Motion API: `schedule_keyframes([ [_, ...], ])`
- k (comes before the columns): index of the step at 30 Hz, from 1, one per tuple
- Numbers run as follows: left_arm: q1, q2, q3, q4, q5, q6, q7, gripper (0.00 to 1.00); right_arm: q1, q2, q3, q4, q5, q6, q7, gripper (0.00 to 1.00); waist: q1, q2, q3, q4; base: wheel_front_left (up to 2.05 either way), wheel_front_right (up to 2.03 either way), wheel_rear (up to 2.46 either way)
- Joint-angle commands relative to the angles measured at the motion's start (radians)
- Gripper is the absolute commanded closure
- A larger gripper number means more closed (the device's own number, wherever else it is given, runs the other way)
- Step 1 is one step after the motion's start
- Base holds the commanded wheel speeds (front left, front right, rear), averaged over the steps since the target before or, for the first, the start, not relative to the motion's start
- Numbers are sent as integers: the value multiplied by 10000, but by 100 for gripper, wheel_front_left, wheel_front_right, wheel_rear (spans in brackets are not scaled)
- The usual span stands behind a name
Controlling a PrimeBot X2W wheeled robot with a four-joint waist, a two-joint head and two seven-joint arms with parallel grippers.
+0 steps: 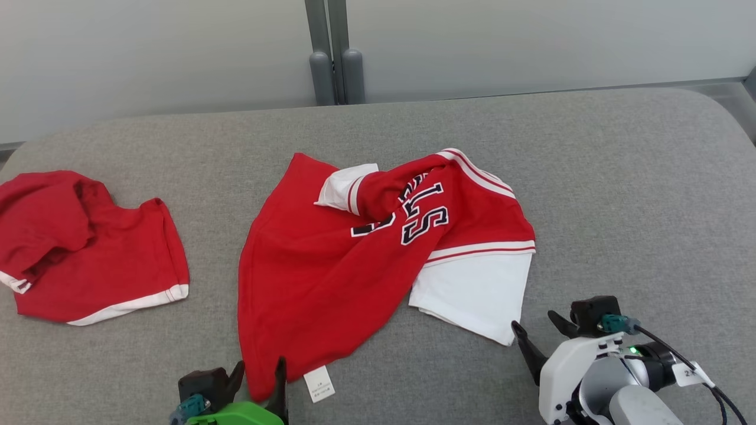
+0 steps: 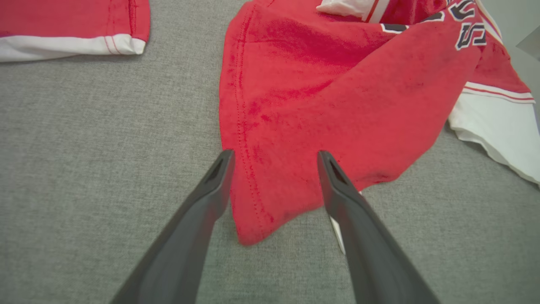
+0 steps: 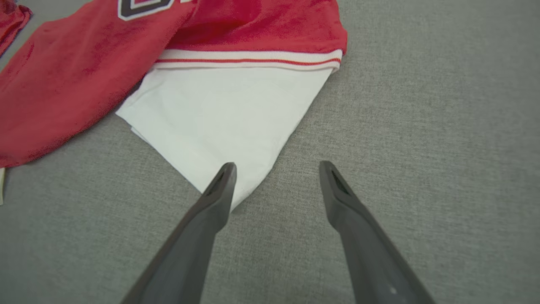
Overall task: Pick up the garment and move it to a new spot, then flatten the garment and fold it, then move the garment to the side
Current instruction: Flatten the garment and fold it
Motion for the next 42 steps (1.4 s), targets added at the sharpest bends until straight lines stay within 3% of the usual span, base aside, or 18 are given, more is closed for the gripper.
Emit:
schedule_keyframes([
  [1,-245,79,-19,91,106,114,180,0,-232,-22,53,162,-150,-6,232,0,0,0,143,70,0,0,0],
  [8,-431,153,-90,384,249,503,801,0,-677,168,427,507,-73,-6,941,0,0,0,479,235,0,0,0],
  [14,-488,128,-185,555,-82,319,985,0,-851,116,768,588,103,-3,1118,0,0,0,691,312,0,0,0],
  [15,-528,121,-248,650,-134,274,1029,11,-905,128,795,643,139,-3,1142,0,0,0,722,313,0,0,0],
  [17,-602,95,-296,851,-348,186,1088,69,-1008,177,971,794,351,-2,1257,0,0,0,775,275,0,0,0],
  [18,-646,89,-375,963,-398,108,1165,100,-1066,191,1046,888,472,-2,1315,64,0,0,788,235,0,0,0],
  [19,-694,59,-428,1072,-566,15,1239,100,-1175,171,1131,956,567,-2,1264,100,0,0,817,174,0,0,0],
  [23,-896,35,-375,1047,-1286,-332,1343,100,-1522,60,833,687,1543,-3,753,100,0,0,834,-48,0,0,0],
  [27,-891,62,-72,-214,-2060,-679,1462,100,-1204,-519,351,-799,2970,-5,673,100,0,0,728,-328,0,0,0],
  [31,-560,598,92,-2733,-2152,-719,1775,100,-548,-1474,-509,-3507,4624,-2,1160,100,0,0,634,-698,0,0,0],
  [36,-312,1087,219,-6928,-2636,-585,2992,100,246,-2383,-2622,-7248,6820,-2,2237,100,0,0,707,-1110,0,0,0],
  [39,-982,1217,325,-8791,-3021,-340,3861,100,-63,-2639,-4004,-8633,7761,-3,2953,100,0,0,1030,-1281,0,0,0],
  [42,-2376,1319,432,-9646,-3286,-35,4846,100,-1038,-2840,-5156,-9298,8530,-2,3765,100,0,0,1564,-1336,0,0,0],
])
